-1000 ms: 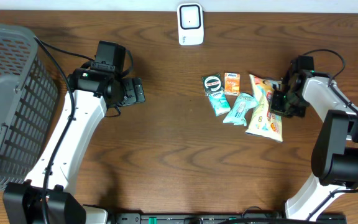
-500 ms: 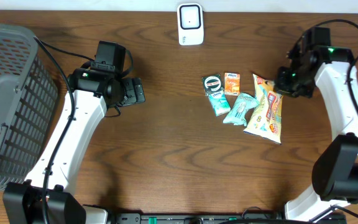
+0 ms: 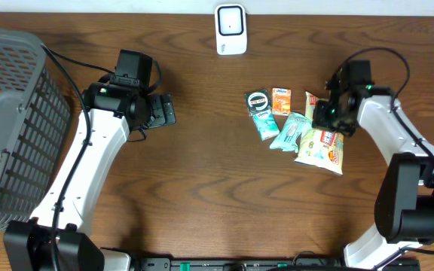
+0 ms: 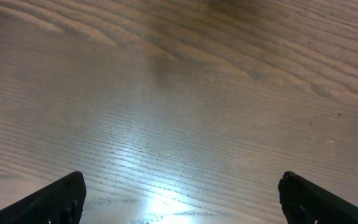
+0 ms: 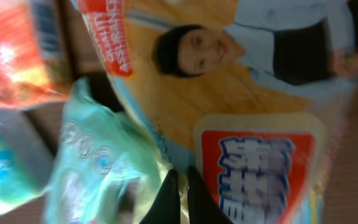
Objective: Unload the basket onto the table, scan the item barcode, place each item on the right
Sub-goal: 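Pull the snack bag upright beside the other items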
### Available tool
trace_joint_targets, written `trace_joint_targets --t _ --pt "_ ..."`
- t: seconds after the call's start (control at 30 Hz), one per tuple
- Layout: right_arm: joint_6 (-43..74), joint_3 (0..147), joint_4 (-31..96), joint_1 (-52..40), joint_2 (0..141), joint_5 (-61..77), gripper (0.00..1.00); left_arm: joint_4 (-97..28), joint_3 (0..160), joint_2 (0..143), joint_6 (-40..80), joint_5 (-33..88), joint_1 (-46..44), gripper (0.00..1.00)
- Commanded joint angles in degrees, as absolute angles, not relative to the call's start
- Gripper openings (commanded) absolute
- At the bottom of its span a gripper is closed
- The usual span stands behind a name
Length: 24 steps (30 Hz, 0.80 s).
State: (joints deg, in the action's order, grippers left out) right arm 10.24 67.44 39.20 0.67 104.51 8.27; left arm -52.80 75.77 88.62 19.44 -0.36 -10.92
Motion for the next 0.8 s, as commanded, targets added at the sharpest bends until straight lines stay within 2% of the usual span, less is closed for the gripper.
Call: trace_joint_targets --t 0.0,0.17,0.27,0.37,0.43,0.47,0.53,0.77 --pt "11.4 62.2 36.2 0.4 104.7 5.7 0.01 -53.1 76.1 88.7 19.1 -1.1 -10.6 0.98" --pt "13.0 62.4 36.8 0.5 104.5 -3.0 0.01 -53.1 76.1 88.7 19.1 -1.1 -10.6 0.98" --pt "12.6 67.9 42.5 1.1 104.4 -4.6 0.01 -53.1 76.1 88.7 19.1 -1.1 -10.6 0.98" --pt "12.1 75.2 50.0 1.6 104.4 -4.6 0.09 -53.1 76.1 88.7 19.1 -1.1 -10.6 0.98" --pt "11.4 80.4 56.2 2.1 104.4 -4.6 0.24 -53.1 76.1 88.7 19.1 -1.1 -10.6 0.98" --pt "11.5 82.2 58.5 2.3 104.4 -4.6 0.36 -53.1 76.1 88.7 19.1 -1.1 -10.6 0.98" --pt "11.0 84.3 61.9 2.6 104.4 -4.6 0.68 -53.1 76.1 88.7 19.1 -1.1 -10.6 0.98" --pt "10.0 79.6 59.9 3.9 104.6 -5.3 0.92 -53.1 76.1 88.7 19.1 -1.1 -10.6 0.98"
